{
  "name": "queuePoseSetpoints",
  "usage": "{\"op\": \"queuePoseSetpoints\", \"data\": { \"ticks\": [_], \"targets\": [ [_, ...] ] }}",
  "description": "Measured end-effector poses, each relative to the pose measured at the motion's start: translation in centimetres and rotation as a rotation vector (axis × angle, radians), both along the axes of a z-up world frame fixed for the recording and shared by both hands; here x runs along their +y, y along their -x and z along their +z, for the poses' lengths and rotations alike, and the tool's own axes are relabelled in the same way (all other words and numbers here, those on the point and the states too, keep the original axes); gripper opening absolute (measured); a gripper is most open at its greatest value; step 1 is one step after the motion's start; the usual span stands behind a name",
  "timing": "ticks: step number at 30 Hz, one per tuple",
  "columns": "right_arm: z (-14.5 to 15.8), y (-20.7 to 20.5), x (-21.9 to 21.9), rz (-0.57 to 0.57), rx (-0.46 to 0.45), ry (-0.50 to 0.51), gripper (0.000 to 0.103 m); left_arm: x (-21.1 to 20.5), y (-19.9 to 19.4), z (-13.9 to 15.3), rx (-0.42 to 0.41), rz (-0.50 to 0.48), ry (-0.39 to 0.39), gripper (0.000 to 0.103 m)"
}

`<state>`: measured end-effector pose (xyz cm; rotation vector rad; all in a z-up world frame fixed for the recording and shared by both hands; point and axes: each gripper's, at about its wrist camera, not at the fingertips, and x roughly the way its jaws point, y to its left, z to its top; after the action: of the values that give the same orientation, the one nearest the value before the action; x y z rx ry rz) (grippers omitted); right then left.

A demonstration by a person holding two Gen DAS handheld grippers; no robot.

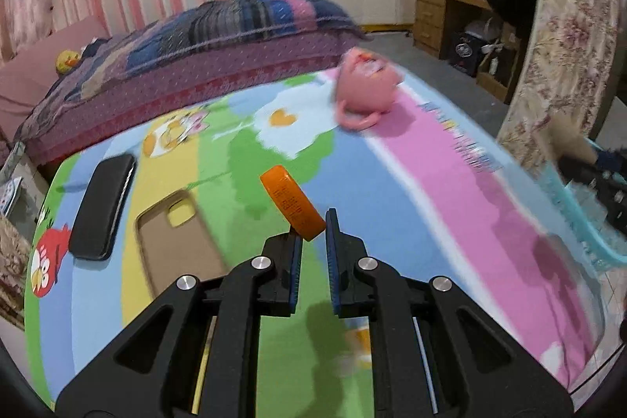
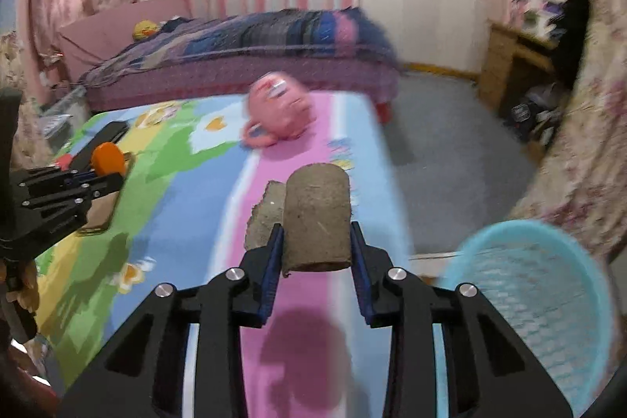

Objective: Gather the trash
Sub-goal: 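Carry lid and tube over the basket while the left tool opens to drop the lid, then open the right tool to drop the cardboard tube into the basket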

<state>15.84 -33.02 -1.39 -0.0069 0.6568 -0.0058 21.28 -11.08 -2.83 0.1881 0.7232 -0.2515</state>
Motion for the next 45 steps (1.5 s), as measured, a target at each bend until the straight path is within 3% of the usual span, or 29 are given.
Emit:
{"op": "queuePoseSetpoints", "data": {
  "ticks": [6, 13, 22, 28, 29, 32, 37, 39, 45],
  "targets": [
    [2.9, 5.6, -7.3, -0.205, -0.061, 0.028, 0.033, -4.4, 2.0, 1.7, -0.041, -0.078, 0.036, 0.010],
    [2.6, 8.3, -13.3, -0.370, -0.053, 0.005, 0.033, -11.5, 3.9, 2.3, -0.072, -0.182, 0.069, 0.010],
    [1.2, 9.6, -17.6, -0.455, -0.038, -0.036, 0.033, -22.8, 5.1, -0.1, -0.013, -0.344, 0.097, 0.010],
    [0.8, 10.1, -18.9, -0.487, -0.046, -0.065, 0.033, -27.3, 5.3, -0.4, -0.006, -0.407, 0.093, 0.011],
    [0.7, 10.1, -18.9, -0.486, -0.049, -0.068, 0.033, -27.6, 5.3, -0.5, -0.005, -0.409, 0.087, 0.014],
    [0.7, 10.1, -18.9, -0.479, -0.051, -0.069, 0.033, -27.4, 5.0, -0.4, -0.018, -0.381, 0.081, 0.059],
    [0.5, 10.0, -18.8, -0.474, -0.045, -0.072, 0.033, -25.5, 4.7, 0.1, -0.046, -0.335, 0.068, 0.068],
    [0.4, 9.8, -18.7, -0.468, -0.041, -0.071, 0.033, -24.2, 4.6, 0.5, -0.057, -0.301, 0.072, 0.080],
    [0.0, 8.5, -17.6, -0.445, -0.023, -0.050, 0.034, -19.7, 4.9, 1.6, -0.130, -0.207, 0.044, 0.092]
  ]
}}
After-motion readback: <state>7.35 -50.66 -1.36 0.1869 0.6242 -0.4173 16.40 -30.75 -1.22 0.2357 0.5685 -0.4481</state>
